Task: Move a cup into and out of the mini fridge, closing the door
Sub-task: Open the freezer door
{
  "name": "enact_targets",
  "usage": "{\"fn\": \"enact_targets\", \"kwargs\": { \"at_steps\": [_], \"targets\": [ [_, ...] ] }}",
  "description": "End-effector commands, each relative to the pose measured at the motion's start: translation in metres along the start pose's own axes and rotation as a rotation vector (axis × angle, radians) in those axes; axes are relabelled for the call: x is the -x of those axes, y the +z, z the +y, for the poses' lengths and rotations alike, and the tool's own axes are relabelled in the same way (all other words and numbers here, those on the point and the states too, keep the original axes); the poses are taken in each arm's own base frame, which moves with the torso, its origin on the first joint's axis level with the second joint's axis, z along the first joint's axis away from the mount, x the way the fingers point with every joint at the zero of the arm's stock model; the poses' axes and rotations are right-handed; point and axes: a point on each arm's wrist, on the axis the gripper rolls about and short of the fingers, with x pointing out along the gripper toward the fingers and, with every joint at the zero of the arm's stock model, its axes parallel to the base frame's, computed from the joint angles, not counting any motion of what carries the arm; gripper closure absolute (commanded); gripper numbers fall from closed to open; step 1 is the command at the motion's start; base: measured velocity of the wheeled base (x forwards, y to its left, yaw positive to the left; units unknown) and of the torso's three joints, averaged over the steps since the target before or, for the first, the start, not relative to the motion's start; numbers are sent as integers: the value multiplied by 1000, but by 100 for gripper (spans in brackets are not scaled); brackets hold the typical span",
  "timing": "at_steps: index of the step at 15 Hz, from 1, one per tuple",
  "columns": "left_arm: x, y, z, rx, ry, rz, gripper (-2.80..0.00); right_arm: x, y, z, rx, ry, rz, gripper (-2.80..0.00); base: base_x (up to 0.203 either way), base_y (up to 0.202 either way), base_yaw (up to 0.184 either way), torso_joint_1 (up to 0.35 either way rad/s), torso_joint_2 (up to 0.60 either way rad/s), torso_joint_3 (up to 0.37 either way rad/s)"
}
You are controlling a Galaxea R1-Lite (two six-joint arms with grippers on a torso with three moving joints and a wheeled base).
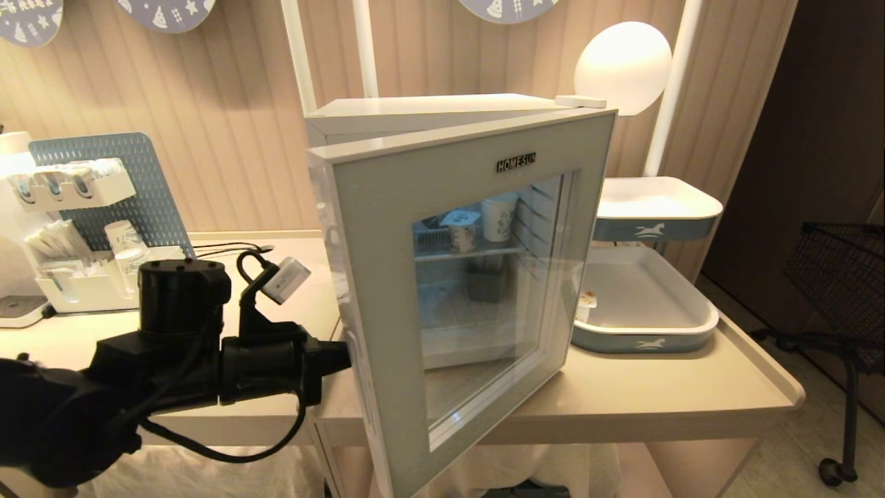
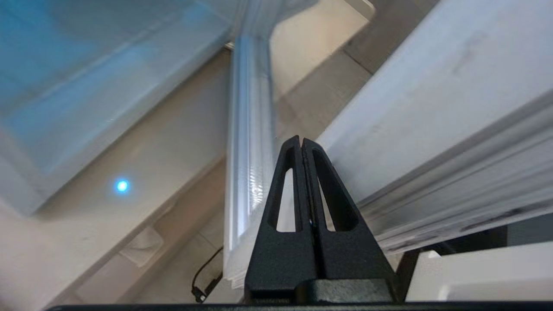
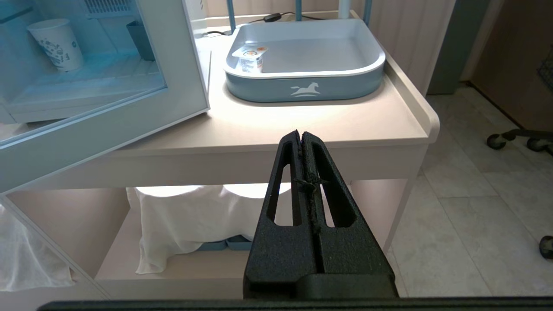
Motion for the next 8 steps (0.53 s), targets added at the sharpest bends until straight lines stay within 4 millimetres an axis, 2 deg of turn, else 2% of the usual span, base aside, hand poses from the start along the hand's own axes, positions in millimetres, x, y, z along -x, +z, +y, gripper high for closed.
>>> {"fn": "enact_targets", "kwargs": {
  "at_steps": [1, 5, 8],
  "targets": [
    [-4, -1, -14, -18, -56, 10, 0, 0, 0, 0, 0, 0, 0, 0, 0, 0, 0, 0, 0, 0],
    [-3, -2, -39, -54, -228, 30, 0, 0, 0, 0, 0, 0, 0, 0, 0, 0, 0, 0, 0, 0],
    [-18, 0, -59, -90, -316, 52, 0, 0, 0, 0, 0, 0, 0, 0, 0, 0, 0, 0, 0, 0]
  ]
}}
